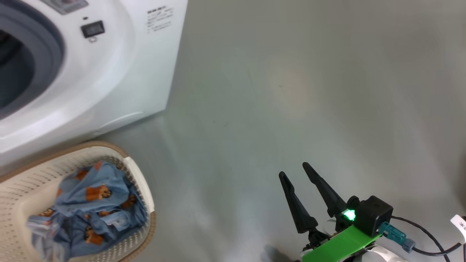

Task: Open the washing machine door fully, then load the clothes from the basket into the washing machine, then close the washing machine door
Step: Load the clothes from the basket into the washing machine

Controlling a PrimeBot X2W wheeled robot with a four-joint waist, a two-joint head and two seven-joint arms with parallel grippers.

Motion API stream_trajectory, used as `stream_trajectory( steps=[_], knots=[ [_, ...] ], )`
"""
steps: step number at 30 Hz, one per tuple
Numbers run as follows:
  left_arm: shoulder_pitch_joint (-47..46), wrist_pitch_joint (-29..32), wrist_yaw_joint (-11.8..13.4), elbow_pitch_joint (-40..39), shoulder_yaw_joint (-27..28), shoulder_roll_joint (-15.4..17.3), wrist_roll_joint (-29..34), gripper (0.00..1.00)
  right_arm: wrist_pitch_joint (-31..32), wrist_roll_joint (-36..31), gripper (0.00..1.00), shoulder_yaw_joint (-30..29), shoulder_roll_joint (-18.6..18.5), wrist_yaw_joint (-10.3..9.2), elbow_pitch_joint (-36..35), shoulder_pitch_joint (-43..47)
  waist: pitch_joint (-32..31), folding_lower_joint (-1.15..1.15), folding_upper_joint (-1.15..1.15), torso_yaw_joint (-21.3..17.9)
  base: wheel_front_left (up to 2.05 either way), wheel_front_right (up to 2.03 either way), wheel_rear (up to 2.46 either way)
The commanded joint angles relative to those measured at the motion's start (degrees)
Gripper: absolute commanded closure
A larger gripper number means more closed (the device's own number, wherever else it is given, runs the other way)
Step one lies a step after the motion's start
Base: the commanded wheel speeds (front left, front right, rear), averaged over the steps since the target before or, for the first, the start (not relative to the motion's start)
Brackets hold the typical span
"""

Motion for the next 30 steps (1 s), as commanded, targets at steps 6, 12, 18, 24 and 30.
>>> stream_trajectory(
  steps=[6, 12, 18, 24, 30],
  knots=[
    [6.9, -3.1, -0.2, -0.6, 2.4, -2.5, -3.5, 0.00, -0.3, -1.7, 0.00, -0.3, -0.5, 0.16, -0.1, 0.3, -7.4, 0.00, 0.00, 5.6, 0.00, 0.00, 0.00],
    [13.4, -4.0, -1.8, -2.3, 3.5, -5.2, -5.8, 0.00, -0.3, -2.6, 0.00, -1.6, -0.5, 0.16, 0.7, 1.5, -12.4, 0.00, 0.00, 8.3, 0.00, 0.00, 0.00],
    [21.5, -4.1, -2.5, -8.6, 4.8, -7.9, -7.3, 0.00, -0.3, -3.2, 0.00, -2.1, -0.5, 0.16, 1.3, 3.0, -16.9, 0.00, 0.00, 11.0, 0.00, 0.00, 0.00],
    [30.3, -4.1, -2.6, -16.4, 5.4, -10.6, -7.2, 0.00, -0.3, -3.7, 0.00, -3.5, -0.5, 0.16, 1.4, 4.7, -20.4, 0.00, 0.00, 13.2, 0.00, 0.00, 0.00],
    [40.4, -4.1, -3.3, -26.3, 5.5, -13.6, -6.4, 0.00, -0.3, -5.1, 0.00, -5.5, -0.5, 0.16, 1.2, 6.2, -23.8, 0.00, 0.00, 15.1, 0.00, 0.00, 0.00]
  ],
)
